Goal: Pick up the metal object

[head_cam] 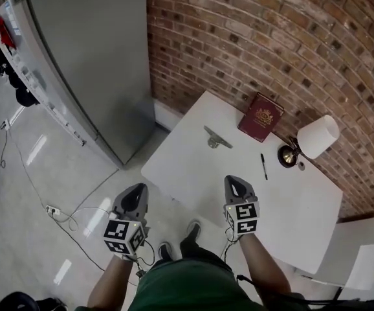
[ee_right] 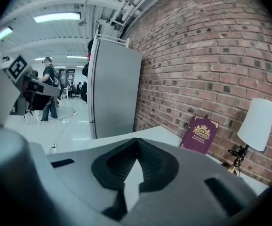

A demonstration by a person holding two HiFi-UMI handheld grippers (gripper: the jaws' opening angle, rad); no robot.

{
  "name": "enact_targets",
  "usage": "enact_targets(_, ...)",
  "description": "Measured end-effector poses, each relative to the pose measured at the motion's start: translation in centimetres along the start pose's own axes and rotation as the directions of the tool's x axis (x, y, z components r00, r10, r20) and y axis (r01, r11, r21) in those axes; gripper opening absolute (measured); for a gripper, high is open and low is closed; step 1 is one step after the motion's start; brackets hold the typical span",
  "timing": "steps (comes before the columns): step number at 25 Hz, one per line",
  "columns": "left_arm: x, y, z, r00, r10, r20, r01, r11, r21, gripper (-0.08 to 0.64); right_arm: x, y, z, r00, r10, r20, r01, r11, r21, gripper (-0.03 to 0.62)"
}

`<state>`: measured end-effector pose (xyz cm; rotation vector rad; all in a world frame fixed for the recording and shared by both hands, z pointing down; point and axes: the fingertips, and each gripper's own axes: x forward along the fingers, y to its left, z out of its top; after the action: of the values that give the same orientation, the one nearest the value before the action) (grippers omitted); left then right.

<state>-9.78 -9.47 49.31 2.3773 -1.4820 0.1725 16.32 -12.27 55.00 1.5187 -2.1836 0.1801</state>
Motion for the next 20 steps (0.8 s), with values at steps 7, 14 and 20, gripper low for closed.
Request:
enact_targets(7,4.8,-0.7,0.9,0.997,0.07,-0.037,-0.071,0.997,-0.012,0.02,6.0,-4.4,-1.0,0.998,0.047,-0.039,-0.048,0.999,-0.019,0.003)
enact_targets(14,7.4,-1.2,0.8,0.99,0.128,-0.062,-0.129,0.992,-0.014,0.02,12.2,-6.4,-2.3,0.991,0.092,-0.096,-0.098,0.993,-0.061,0.005)
enact_targets(20,7.8,-0.1,0.9,0.982,0.167,-0.086,-0.167,0.986,-0.004,0.02,16.5,-7.2,-3.8,0.981,0.073,-0.179,-0.104,0.98,-0.167,0.063)
